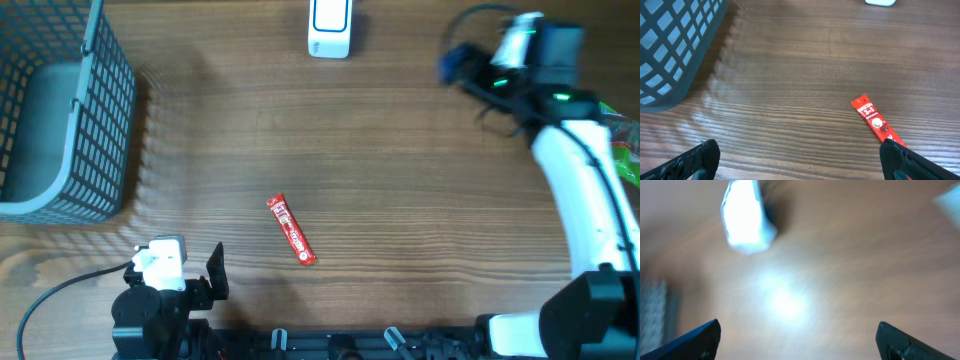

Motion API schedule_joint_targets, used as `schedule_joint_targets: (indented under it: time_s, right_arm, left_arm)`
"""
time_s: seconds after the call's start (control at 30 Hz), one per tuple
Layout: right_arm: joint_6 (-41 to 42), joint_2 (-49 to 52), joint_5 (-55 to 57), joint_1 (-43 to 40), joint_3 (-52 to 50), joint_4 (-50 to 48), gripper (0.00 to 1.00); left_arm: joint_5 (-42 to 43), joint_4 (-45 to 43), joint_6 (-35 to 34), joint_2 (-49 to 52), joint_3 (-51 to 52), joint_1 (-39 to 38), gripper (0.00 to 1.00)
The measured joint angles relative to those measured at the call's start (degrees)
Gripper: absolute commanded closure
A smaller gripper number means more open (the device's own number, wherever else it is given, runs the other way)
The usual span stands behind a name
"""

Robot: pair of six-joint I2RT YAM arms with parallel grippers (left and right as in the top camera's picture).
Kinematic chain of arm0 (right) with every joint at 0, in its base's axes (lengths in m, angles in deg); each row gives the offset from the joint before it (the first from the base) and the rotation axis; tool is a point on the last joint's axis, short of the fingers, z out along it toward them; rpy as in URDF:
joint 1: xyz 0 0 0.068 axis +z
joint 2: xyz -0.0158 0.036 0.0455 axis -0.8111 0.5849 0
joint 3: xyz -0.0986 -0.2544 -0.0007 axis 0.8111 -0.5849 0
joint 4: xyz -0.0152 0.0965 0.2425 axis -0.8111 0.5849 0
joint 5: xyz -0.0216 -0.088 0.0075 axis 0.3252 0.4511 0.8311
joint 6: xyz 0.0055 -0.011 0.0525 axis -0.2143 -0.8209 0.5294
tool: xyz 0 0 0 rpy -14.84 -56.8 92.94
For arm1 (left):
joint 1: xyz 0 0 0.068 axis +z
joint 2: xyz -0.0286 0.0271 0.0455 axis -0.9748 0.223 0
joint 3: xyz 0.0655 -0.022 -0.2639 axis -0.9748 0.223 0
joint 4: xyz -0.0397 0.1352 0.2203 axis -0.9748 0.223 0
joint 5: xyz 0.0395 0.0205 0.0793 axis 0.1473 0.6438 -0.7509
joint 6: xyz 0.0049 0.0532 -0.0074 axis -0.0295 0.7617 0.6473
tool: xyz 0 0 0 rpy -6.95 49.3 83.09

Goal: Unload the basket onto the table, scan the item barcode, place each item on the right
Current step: 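Move the right gripper to the red coffee stick and grasp it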

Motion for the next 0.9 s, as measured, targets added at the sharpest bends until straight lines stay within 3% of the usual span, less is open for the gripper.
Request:
schedule_joint_targets:
  time_s: [0.2,0.43,0.67,0.77,0.9]
  right_arm:
    - [-2.4,6.7,-3.8,18.4,-0.1,13.7,0.0]
    - [-1.7,14.1,-0.6,38.4,-0.1,15.1,0.01]
    - [3.7,18.9,9.1,46.9,-0.1,14.7,0.01]
    - [4.5,20.2,12.6,49.0,-0.1,13.4,0.09]
    - [5.2,21.4,15.8,49.8,-0.1,12.5,0.12]
  left_arm:
    - [0.0,0.0,0.0,0.0,0.0,0.0,0.0]
    - [0.0,0.0,0.0,0.0,0.0,0.0,0.0]
    - [0.0,0.0,0.0,0.0,0.0,0.0,0.0]
    - [0.0,0.0,0.0,0.0,0.0,0.0,0.0]
    - [0.0,0.0,0.0,0.0,0.0,0.0,0.0]
